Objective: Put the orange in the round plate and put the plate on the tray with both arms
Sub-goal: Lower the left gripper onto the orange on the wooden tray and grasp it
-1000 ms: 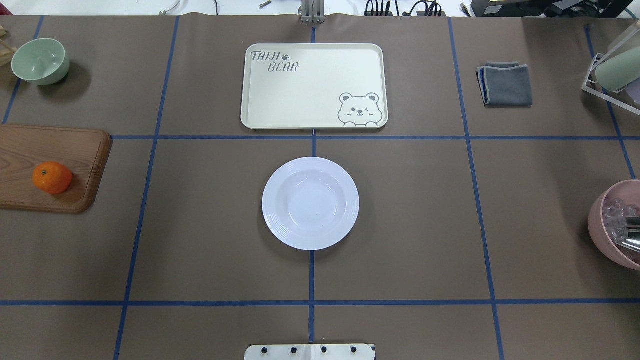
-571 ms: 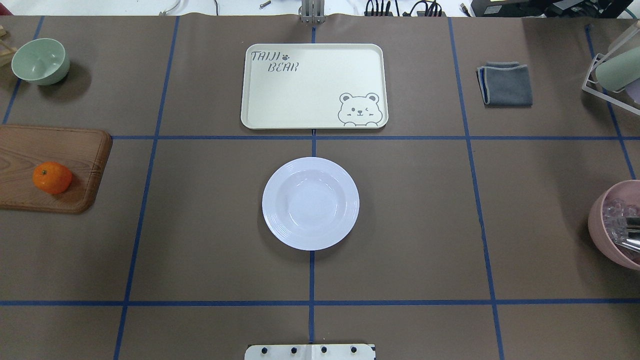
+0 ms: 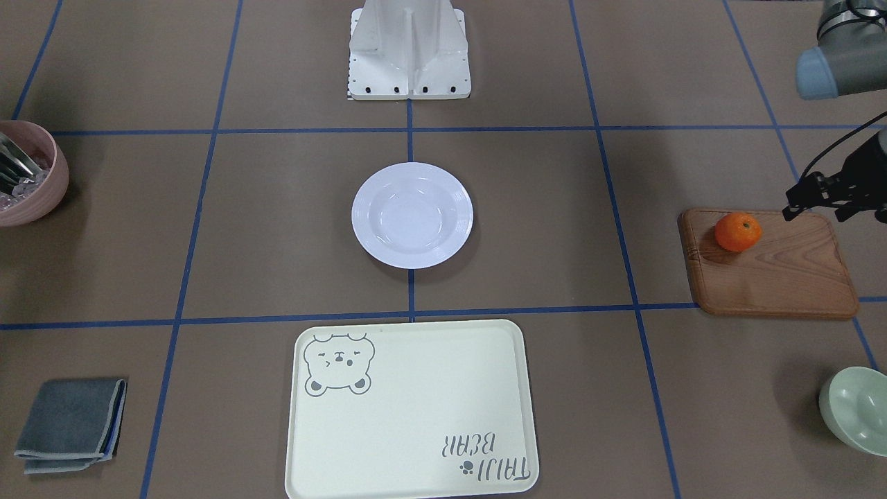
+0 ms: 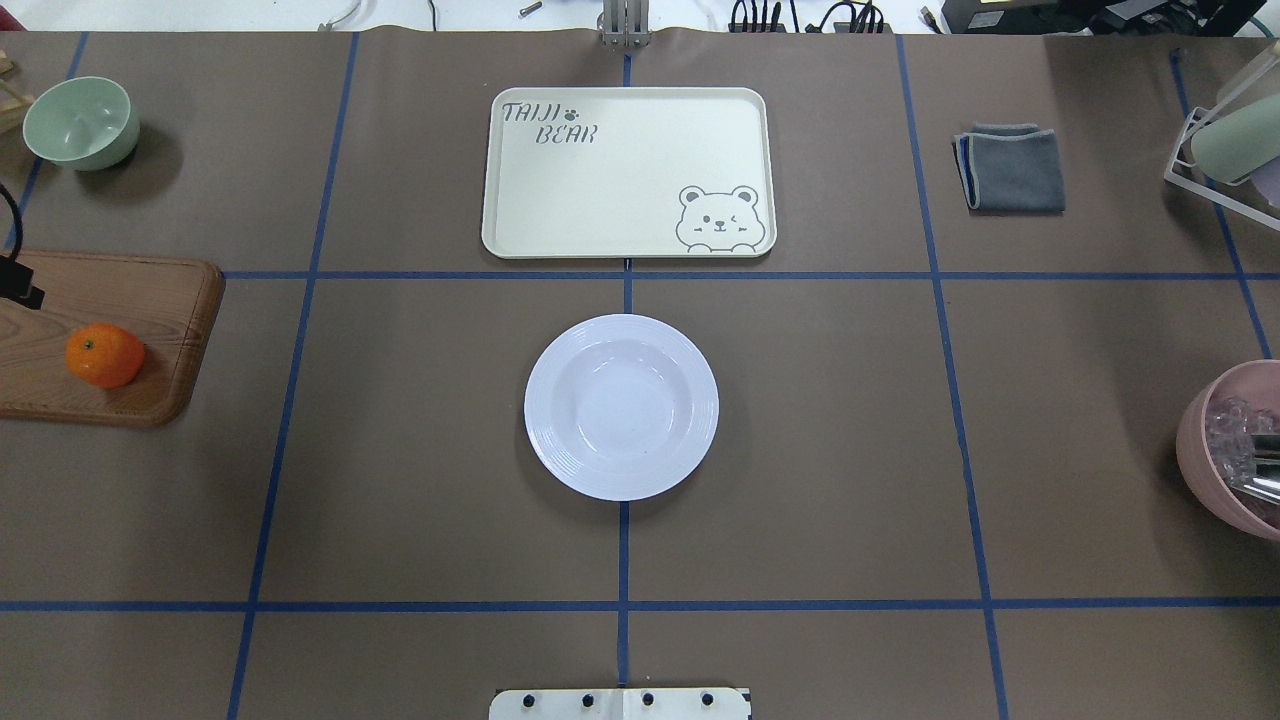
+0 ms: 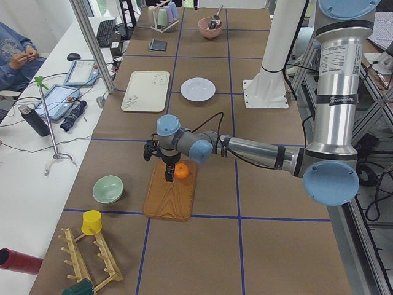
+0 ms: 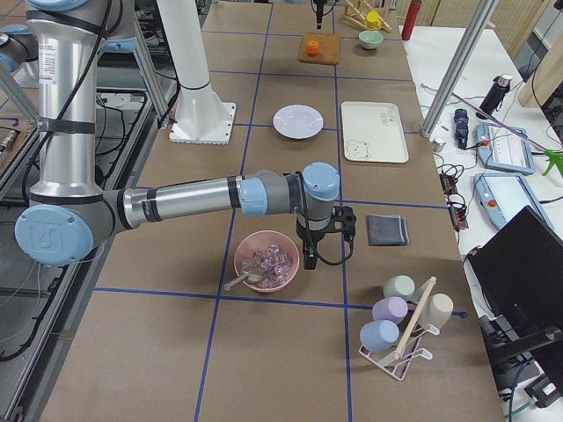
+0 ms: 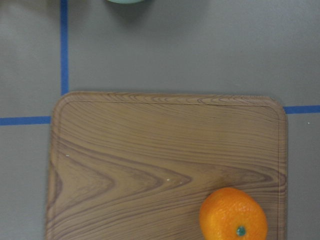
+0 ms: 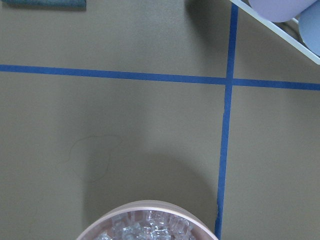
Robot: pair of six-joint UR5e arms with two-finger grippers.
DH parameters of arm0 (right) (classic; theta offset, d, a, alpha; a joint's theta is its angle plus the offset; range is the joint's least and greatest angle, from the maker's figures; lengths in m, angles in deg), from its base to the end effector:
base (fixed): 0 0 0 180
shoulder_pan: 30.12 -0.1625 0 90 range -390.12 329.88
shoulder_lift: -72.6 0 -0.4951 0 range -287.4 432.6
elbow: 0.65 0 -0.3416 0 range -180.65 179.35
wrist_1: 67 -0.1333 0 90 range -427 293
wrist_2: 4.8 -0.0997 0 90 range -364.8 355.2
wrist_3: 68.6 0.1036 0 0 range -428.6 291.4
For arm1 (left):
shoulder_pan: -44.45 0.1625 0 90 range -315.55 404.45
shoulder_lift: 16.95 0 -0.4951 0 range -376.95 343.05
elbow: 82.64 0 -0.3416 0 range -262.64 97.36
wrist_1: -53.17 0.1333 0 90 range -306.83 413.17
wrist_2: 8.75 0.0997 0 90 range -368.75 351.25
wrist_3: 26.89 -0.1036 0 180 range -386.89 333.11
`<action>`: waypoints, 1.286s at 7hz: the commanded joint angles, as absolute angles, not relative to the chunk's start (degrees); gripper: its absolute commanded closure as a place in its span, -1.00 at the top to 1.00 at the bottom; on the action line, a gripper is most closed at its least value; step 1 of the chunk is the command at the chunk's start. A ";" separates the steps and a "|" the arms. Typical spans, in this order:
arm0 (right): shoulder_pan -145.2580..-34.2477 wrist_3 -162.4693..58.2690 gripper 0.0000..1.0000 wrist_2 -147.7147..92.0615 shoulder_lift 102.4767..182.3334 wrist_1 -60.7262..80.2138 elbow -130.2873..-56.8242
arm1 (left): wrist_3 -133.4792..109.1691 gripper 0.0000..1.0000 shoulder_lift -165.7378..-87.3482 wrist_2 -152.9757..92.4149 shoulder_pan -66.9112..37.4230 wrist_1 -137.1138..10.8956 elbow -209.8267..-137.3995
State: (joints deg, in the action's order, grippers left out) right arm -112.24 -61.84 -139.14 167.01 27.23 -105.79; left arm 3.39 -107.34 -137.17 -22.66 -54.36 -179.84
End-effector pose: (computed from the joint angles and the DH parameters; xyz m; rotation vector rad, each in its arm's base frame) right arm 0.0048 -0.4095 0.6549 0.0084 -0.7805 -0.0624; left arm 0.1180 -0.4568 0.6436 0.0819 0.7779 0.0246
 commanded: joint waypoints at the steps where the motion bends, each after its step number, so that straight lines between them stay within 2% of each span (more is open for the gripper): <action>1: -111.51 -61.83 1.00 -139.19 166.47 27.22 -105.85 | 8.43 0.96 -109.40 -135.13 -18.14 -54.94 -179.15; 8: -111.42 -61.92 1.00 -139.10 166.38 27.22 -105.85 | 8.36 0.94 -111.51 -134.96 -12.85 -55.29 -173.35; 9: -111.42 -61.92 1.00 -139.10 166.38 27.22 -105.85 | 8.36 0.77 -111.52 -134.96 -12.85 -55.29 -173.26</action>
State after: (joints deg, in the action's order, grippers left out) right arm -111.42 -61.92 -139.10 166.38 27.22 -105.88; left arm 8.34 -111.27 -134.96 -12.92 -55.29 -173.58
